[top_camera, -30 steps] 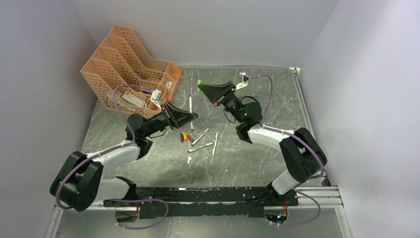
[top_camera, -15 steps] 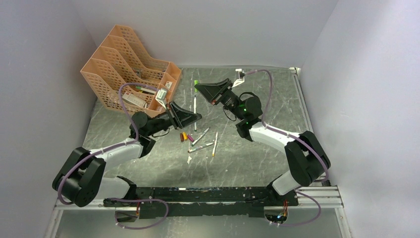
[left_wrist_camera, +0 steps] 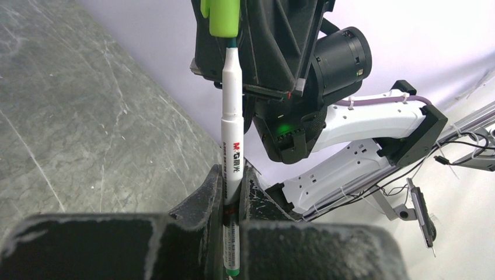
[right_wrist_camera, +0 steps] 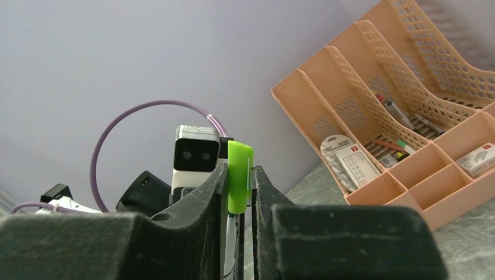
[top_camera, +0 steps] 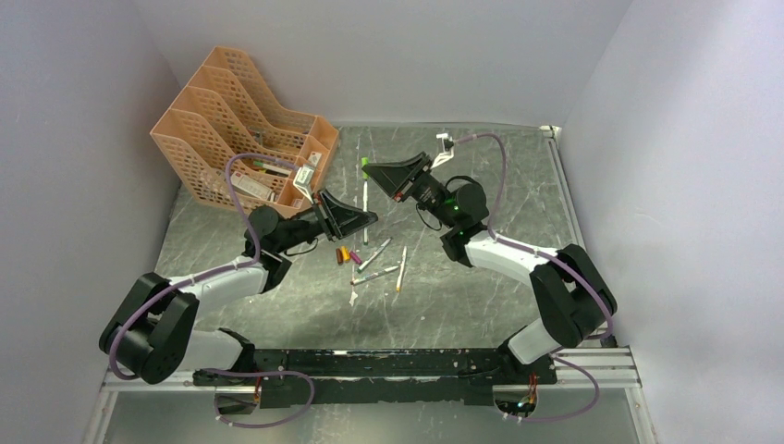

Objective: Insert the pens into the pen caps

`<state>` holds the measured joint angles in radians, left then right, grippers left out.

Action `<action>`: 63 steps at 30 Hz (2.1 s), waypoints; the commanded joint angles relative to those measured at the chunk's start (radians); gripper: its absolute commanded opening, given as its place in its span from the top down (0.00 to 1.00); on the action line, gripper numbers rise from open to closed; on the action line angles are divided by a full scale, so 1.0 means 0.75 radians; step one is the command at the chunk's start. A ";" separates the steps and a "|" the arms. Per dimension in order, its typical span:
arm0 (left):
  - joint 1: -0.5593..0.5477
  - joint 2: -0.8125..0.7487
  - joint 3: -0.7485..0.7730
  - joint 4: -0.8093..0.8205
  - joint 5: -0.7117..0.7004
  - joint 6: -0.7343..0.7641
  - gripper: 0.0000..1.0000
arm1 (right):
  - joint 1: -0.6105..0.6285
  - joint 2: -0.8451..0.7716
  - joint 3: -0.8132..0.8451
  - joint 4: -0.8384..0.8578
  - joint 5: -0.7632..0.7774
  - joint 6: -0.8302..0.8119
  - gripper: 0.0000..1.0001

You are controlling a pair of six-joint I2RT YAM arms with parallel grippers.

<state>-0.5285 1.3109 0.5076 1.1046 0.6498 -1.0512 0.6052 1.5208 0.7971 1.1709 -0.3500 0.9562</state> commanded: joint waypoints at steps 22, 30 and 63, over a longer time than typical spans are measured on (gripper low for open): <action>-0.013 -0.064 0.216 -0.167 -0.032 0.300 0.93 | 0.013 -0.093 -0.134 0.030 -0.053 0.020 1.00; -0.013 -0.158 0.336 -0.504 -0.005 0.724 0.93 | 0.010 -0.087 -0.148 0.131 -0.123 0.094 0.87; -0.049 -0.240 0.427 -0.941 0.009 1.103 0.93 | -0.004 -0.300 0.142 -0.632 -0.031 -0.322 0.33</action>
<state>-0.5537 1.1423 0.7929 0.3988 0.6479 -0.2455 0.6014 1.2823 0.8734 0.7494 -0.3813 0.7387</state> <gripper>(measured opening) 0.141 0.675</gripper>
